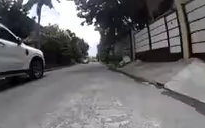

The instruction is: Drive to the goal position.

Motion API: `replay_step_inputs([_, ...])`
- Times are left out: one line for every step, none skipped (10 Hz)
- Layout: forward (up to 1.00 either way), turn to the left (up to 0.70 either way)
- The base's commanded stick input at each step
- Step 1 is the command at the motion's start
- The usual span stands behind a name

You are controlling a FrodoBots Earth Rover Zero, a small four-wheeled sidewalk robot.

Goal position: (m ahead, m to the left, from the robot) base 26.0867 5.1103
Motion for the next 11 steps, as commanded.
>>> replay_step_inputs([1.0, 0.0])
replay_step_inputs([1.0, 0.0])
replay_step_inputs([1.0, 0.0])
replay_step_inputs([1.0, 0.0])
replay_step_inputs([1.0, 0.0])
replay_step_inputs([1.0, 0.0])
replay_step_inputs([1.0, 0.0])
replay_step_inputs([1.0, 0.0])
replay_step_inputs([1.0, 0.0])
replay_step_inputs([1.0, 0.0])
replay_step_inputs([1.0, 0.0])
